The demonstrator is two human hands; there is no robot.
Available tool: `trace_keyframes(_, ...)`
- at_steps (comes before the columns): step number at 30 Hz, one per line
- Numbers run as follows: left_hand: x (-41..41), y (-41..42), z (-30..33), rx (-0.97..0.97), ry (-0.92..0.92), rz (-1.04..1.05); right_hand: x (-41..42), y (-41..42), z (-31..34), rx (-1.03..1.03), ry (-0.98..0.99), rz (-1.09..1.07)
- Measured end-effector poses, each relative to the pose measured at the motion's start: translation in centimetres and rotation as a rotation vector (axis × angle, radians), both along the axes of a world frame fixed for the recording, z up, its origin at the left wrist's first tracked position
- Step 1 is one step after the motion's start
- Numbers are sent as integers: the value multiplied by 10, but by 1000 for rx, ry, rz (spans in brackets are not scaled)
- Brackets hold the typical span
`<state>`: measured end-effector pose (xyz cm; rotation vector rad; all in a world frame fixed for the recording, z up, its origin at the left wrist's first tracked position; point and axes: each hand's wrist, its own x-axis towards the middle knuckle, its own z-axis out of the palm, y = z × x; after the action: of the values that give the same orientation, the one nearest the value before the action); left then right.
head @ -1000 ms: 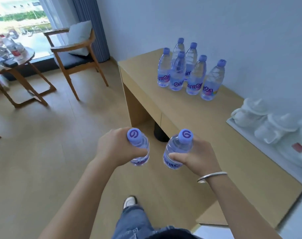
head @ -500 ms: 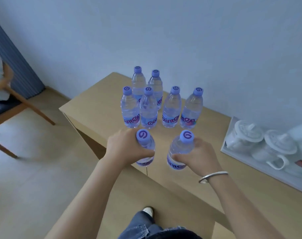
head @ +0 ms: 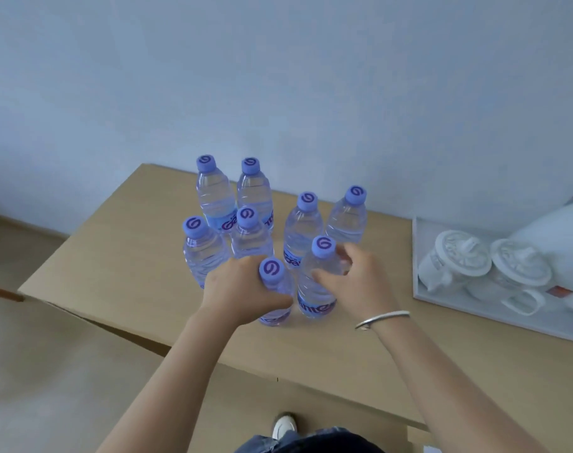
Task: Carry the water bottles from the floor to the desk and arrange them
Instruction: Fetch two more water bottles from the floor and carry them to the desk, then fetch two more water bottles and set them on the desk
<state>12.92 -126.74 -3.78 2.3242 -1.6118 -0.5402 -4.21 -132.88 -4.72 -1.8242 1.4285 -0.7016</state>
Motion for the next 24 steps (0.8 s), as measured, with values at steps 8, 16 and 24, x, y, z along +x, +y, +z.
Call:
trace_keyframes(8, -4, -4, 5, 20, 13, -49, -2, 7, -6, -37, -16, -16)
trace_keyframes(16, -15, 10, 11, 366, -164, -12, -18, 27, -15, -31, -2, -12)
trace_keyframes(24, -116, 12, 17, 375, -225, -426, -96, 77, -28, 79, 184, -152)
